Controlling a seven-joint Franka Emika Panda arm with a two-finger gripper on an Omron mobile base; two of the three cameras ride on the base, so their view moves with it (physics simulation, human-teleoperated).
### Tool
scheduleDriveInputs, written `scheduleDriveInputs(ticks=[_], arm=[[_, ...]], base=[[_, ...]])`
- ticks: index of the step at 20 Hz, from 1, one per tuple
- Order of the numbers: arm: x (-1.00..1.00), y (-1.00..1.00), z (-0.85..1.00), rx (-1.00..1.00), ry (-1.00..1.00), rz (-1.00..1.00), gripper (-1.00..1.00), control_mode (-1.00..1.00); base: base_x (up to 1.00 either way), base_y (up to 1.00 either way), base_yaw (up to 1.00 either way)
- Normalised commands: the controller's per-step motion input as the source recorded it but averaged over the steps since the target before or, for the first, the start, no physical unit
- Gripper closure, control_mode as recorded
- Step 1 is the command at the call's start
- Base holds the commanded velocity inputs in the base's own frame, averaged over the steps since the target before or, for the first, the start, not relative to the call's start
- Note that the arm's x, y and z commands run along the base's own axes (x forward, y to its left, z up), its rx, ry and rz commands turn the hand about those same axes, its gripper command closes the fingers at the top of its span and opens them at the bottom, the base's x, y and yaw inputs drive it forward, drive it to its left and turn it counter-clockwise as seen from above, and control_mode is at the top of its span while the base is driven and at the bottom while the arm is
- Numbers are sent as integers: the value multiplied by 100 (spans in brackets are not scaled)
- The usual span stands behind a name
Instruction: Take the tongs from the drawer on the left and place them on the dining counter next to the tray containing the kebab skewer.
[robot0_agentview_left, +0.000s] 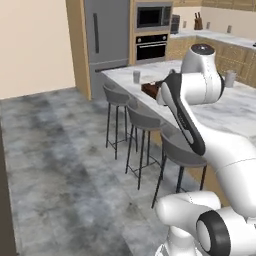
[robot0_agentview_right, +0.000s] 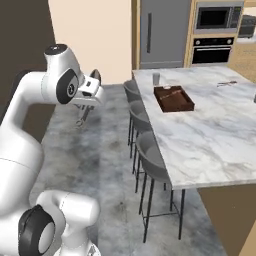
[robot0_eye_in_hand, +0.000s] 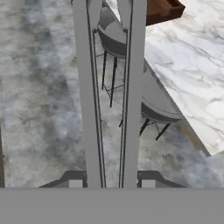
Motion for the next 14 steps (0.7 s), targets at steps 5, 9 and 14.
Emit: scheduleDriveInputs(ticks=[5, 9, 14], arm=[[0, 0, 0, 0, 0, 0, 100, 100], [0, 0, 0, 0, 0, 0, 100, 100], [0, 0, 0, 0, 0, 0, 100, 100]], base=[[39, 68, -42], [24, 62, -47], [23, 68, -48]])
